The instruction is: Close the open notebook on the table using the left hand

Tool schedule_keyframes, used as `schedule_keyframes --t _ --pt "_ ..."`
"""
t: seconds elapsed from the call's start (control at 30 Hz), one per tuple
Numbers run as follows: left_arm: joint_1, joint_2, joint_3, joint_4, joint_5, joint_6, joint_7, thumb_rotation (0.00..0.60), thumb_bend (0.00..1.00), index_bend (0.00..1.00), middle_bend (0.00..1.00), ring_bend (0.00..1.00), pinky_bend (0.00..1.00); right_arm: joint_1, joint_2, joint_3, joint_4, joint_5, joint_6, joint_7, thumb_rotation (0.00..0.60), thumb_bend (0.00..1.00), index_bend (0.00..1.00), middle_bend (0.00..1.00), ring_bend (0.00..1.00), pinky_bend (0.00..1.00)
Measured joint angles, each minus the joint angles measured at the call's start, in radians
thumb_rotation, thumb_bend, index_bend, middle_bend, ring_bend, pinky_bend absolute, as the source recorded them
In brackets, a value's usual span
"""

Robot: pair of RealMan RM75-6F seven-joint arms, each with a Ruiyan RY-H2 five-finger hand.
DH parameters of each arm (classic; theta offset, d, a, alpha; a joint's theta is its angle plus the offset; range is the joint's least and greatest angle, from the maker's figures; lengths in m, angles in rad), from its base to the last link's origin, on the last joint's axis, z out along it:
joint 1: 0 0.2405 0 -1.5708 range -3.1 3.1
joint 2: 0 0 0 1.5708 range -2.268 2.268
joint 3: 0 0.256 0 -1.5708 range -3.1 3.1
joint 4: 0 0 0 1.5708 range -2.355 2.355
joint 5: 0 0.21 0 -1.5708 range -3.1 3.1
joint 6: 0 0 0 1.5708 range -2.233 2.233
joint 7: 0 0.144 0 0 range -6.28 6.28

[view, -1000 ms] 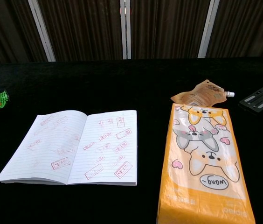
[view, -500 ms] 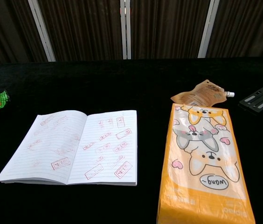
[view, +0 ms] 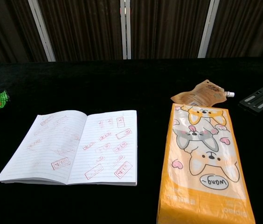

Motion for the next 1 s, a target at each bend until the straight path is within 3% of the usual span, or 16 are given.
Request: schedule_keyframes --t 0.3,1.0 --pt "-0.043 -0.124 0.023 0.063 -0.009 -0.102 0.097 0.600 0.26 0.00 0.00 0.00 0.00 0.000 0.008 -0.001 -0.005 -0.003 0.002 0.015 0.600 0.07 0.00 0.00 0.00 0.00" --pt "-0.119 -0.303 -0.014 0.204 -0.107 -0.205 0.203 0.600 0.27 0.00 0.00 0.00 0.00 0.000 0.008 -0.002 -0.004 -0.006 0.002 0.020 0.600 0.07 0.00 0.00 0.00 0.00"
